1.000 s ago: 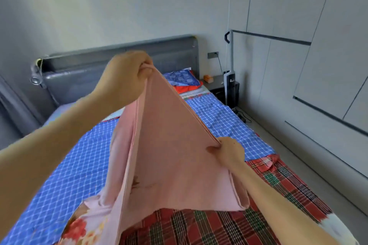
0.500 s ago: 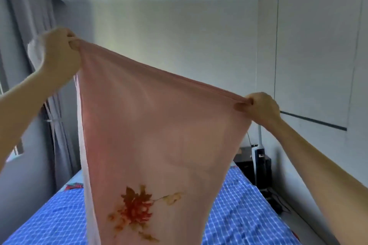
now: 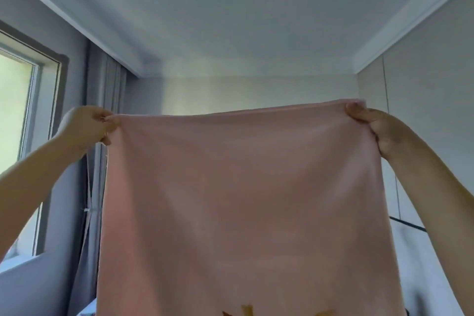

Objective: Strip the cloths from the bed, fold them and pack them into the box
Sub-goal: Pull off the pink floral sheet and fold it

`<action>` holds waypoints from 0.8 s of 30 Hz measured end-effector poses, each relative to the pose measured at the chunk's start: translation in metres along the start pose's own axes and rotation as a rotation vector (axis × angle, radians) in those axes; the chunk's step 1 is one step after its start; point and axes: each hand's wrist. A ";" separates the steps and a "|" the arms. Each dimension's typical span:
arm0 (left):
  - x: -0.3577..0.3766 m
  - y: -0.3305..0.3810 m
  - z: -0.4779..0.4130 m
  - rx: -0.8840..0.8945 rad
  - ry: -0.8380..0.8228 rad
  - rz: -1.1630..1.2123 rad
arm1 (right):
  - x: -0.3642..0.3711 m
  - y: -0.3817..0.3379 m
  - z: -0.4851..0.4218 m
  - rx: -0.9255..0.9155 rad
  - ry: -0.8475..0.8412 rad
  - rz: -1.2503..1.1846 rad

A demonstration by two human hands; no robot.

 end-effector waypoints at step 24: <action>0.135 -0.102 -0.072 -0.038 0.245 0.468 | 0.052 0.130 -0.145 0.041 0.262 0.140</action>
Point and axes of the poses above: each hand's wrist, its own z-axis away from the middle knuckle, its own x-axis out of the palm, y = z × x, and after that the axes turned 5 degrees about x, right-handed
